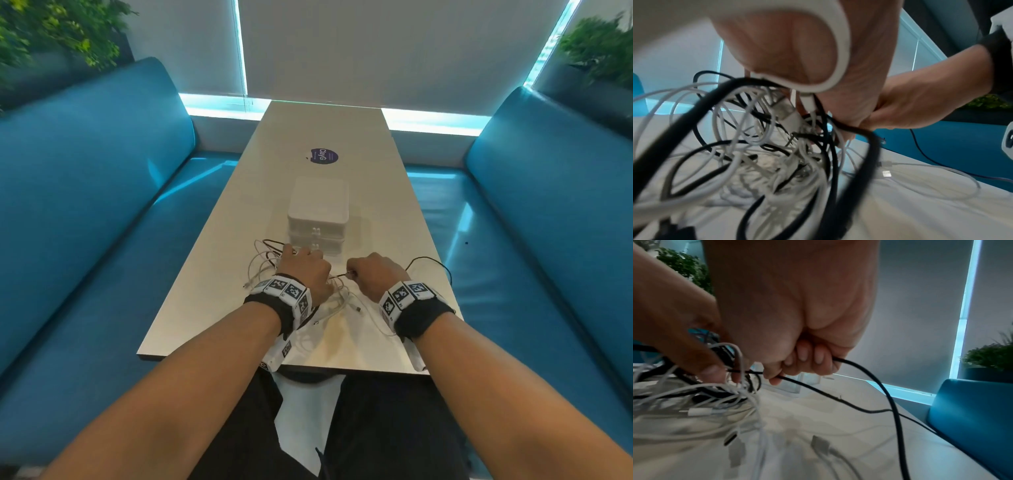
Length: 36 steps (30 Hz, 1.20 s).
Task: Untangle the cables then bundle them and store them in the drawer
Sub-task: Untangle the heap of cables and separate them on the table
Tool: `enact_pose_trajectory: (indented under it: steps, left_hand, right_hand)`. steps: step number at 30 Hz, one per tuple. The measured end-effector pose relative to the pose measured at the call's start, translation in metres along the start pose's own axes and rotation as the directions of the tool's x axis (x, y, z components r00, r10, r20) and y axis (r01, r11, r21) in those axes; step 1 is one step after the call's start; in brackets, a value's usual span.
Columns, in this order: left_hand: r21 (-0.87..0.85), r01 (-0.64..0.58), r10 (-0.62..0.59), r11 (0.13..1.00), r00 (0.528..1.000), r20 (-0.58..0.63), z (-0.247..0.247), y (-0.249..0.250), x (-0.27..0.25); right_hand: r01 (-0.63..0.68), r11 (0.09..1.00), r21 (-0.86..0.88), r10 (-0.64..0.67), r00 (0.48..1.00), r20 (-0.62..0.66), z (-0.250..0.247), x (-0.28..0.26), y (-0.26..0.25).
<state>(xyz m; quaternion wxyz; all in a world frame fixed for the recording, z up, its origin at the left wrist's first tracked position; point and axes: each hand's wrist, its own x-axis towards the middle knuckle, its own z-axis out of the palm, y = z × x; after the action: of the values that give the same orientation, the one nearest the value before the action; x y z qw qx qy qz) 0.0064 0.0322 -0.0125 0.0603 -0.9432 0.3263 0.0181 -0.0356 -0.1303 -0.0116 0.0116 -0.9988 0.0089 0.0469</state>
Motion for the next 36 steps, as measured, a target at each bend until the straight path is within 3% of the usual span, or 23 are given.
enact_pose_trajectory:
  steps: [13,16,23,27,31,36]
  left_hand:
    - [-0.106,0.070,-0.064,0.992,0.996,0.063,-0.007,-0.024,-0.004]
    - [-0.119,0.041,-0.031,0.992,0.996,0.086,-0.009,-0.026,-0.004]
    - [-0.091,-0.049,0.048,0.995,0.999,-0.020,-0.005,-0.009,-0.004]
    - [-0.055,-0.102,0.099,0.993,0.994,-0.050,-0.006,-0.001,-0.003]
    - [-0.094,-0.112,0.112,0.989,0.994,-0.007,-0.005,0.000,-0.002]
    - [-0.234,-0.104,0.101,0.967,0.995,-0.026,-0.004,-0.002,-0.003]
  right_hand:
    - [-0.117,0.993,-0.012,0.117,0.992,-0.041,-0.004,-0.011,0.019]
    - [-0.077,0.997,-0.029,0.076,0.997,-0.026,-0.005,-0.010,0.011]
    - [0.025,0.994,0.104,-0.028,0.999,0.025,0.001,-0.006,-0.014]
    - [-0.014,0.991,0.131,0.007,0.998,0.059,0.010,-0.004,-0.020]
    - [-0.046,0.984,0.172,0.044,0.999,0.018,0.011,-0.001,-0.021]
    - [-0.055,0.992,0.113,0.049,0.997,0.052,0.013,0.003,-0.024]
